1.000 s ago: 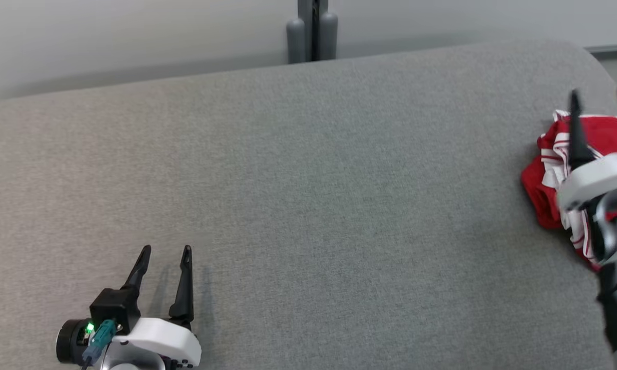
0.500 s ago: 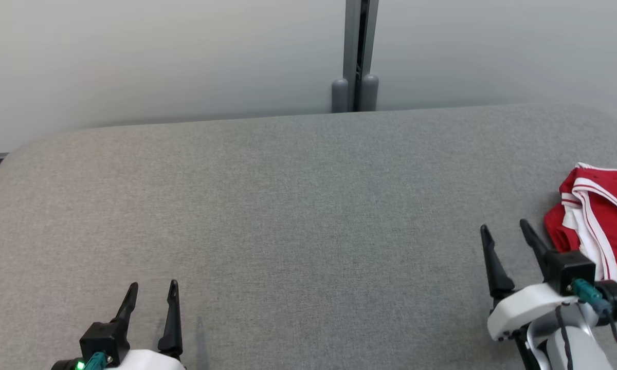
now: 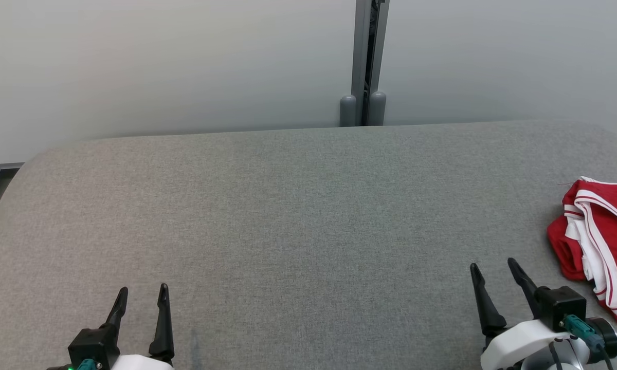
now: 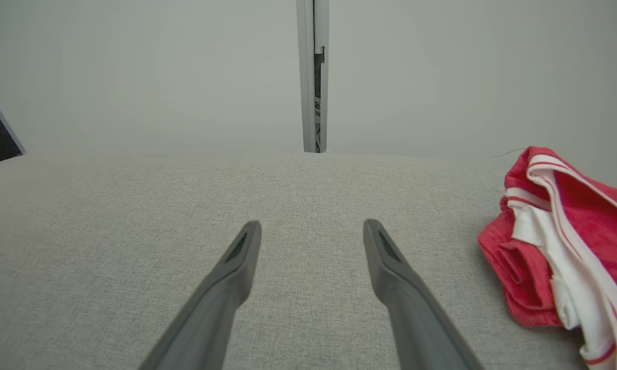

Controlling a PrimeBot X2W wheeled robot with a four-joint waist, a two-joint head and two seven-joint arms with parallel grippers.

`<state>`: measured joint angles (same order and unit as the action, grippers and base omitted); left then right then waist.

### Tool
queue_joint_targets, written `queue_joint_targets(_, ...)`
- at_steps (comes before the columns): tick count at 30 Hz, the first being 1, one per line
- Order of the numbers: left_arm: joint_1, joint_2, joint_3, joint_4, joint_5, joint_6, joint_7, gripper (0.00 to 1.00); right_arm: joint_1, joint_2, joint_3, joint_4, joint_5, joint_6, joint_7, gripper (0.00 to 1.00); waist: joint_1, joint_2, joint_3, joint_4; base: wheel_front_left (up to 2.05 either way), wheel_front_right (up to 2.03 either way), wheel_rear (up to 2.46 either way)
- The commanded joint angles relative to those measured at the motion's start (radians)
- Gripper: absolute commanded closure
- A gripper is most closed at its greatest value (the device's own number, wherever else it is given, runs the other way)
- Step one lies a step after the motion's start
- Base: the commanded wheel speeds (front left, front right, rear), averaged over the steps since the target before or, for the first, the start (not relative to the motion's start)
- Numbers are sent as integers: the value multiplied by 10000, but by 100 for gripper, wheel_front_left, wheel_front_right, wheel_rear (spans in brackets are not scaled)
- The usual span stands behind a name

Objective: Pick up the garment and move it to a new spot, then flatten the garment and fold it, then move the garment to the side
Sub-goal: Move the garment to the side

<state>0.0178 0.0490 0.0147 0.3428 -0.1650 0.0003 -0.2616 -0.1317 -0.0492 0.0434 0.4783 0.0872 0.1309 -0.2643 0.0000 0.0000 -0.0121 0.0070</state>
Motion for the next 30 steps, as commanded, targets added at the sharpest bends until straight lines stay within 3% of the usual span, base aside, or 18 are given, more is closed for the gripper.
queue_joint_targets(1,131,41,42,-49,-27,-33,-45,0,70,-53,5,-25,10,-5,3,0,0,0,4,8,0,0,0)
queue_joint_targets(30,14,41,16,343,-46,5,-45,0,-91,-48,-149,-357,381,-5,3,0,0,0,277,100,0,0,0)
